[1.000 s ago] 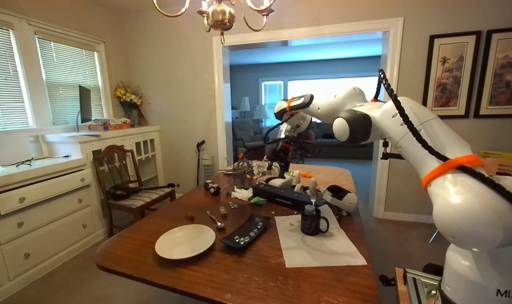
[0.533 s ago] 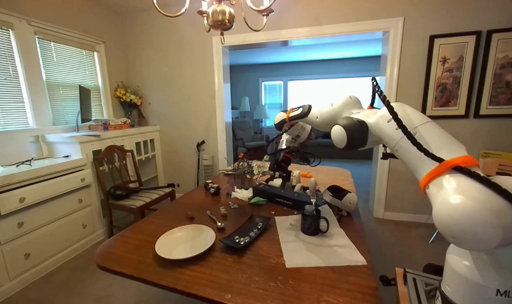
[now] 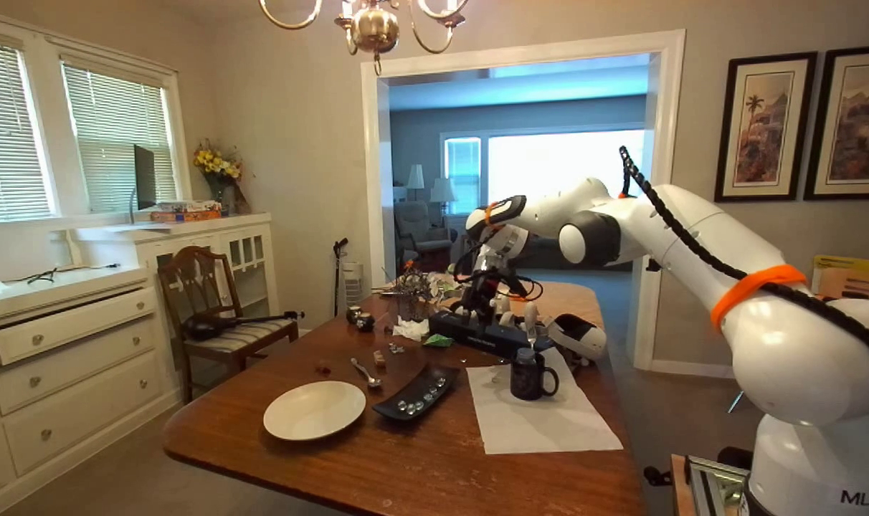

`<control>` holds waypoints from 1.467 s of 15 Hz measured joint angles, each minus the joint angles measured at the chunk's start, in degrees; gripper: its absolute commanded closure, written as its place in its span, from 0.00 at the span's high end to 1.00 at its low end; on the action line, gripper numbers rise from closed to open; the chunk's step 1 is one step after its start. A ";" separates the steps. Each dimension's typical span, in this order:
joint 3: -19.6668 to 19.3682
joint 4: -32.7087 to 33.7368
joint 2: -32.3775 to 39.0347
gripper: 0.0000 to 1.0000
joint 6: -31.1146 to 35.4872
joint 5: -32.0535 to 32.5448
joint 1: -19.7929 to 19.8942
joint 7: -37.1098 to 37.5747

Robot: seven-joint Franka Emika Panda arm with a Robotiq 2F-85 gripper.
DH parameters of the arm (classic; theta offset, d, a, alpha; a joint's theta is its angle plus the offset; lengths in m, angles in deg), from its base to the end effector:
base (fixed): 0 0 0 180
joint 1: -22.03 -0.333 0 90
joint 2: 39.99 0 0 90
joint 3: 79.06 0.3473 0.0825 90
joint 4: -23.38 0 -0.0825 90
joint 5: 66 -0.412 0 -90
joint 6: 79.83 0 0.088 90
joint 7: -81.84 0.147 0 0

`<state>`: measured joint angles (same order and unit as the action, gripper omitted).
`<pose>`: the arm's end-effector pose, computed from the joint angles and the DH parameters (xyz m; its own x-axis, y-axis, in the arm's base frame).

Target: Pick up the black plate and pour it's contents in the bowl

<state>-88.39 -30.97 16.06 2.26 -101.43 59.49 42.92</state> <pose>0.6182 -0.4618 0.2416 0.9871 -0.1378 -0.0811 -0.1583 -0.7699 -0.6183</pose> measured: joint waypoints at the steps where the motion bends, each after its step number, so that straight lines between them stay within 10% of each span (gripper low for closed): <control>1: 0.20 0.00 0.38 1.00 0.74 -0.01 -0.18 -0.74; 22: 2.45 -0.60 3.35 1.00 8.97 -0.37 -2.70 -8.42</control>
<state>-85.94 -31.58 19.42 11.24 -101.80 56.80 34.50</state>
